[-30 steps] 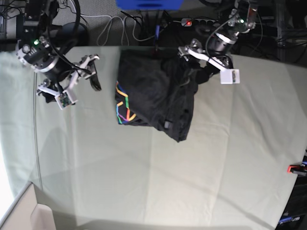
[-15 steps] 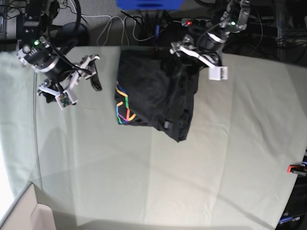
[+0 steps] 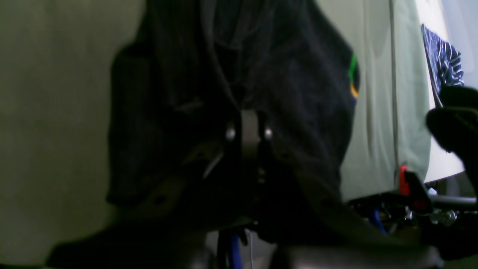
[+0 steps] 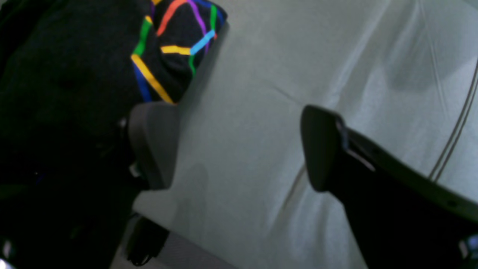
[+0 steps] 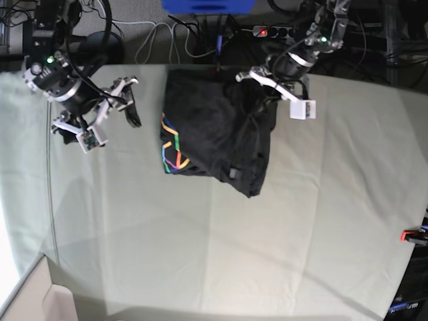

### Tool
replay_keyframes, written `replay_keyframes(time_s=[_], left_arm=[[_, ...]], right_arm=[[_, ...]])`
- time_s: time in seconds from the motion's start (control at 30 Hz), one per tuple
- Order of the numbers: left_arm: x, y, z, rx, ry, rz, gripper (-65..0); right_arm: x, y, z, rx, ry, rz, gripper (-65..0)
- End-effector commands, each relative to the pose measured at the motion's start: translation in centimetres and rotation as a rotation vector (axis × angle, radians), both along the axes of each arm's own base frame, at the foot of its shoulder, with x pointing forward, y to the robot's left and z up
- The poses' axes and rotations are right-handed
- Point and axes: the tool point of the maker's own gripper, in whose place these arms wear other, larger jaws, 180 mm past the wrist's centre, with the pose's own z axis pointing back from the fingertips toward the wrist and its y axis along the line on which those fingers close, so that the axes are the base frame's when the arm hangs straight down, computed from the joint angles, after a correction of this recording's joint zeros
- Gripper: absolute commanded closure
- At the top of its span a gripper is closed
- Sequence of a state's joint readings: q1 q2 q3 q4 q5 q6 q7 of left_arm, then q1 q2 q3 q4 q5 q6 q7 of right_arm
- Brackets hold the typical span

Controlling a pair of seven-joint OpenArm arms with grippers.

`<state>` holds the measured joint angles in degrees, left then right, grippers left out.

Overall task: Layout the t-shirt on the table in an organized manner, then fold the t-shirt properly
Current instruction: 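Pull the grasped edge with the left gripper to straighten the shirt, then release the edge and reposition the left gripper over the shirt side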

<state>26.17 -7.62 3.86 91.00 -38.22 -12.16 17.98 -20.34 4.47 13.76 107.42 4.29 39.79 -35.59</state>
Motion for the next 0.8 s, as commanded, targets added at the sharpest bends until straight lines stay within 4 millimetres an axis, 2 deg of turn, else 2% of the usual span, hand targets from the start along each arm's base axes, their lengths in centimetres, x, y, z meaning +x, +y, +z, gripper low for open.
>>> replay_keyframes(time_s=[0.0,0.13,0.27,0.43,0.6,0.77], left_arm=[[0.6,-0.1,1.4,-0.020,-0.046,0.004,0.0],[1.4,0.5,3.7,-0.006,-0.111,-0.020,0.0],[1.1,1.0,4.7,0.009,-0.134,-0.032,0.0],[0.7,1.7,4.1,0.033,-0.121,-0.034,0.0],[0.6,4.9,3.9,0.069,-0.109,0.050,0.0],[-0.1,5.6,3.2,0.086,-0.089,0.059,0.0]], right_arm=[[0.7,0.1,1.1,0.010,-0.044,0.008,-51.5],[0.8,0.1,1.2,0.010,-0.049,0.008,-51.5],[0.9,0.1,1.2,0.011,-0.050,0.007,-51.5],[0.9,0.1,1.2,0.011,-0.050,0.007,-51.5],[0.9,0.1,1.2,0.011,-0.050,0.007,-51.5],[0.9,0.1,1.2,0.013,-0.050,0.006,-51.5]])
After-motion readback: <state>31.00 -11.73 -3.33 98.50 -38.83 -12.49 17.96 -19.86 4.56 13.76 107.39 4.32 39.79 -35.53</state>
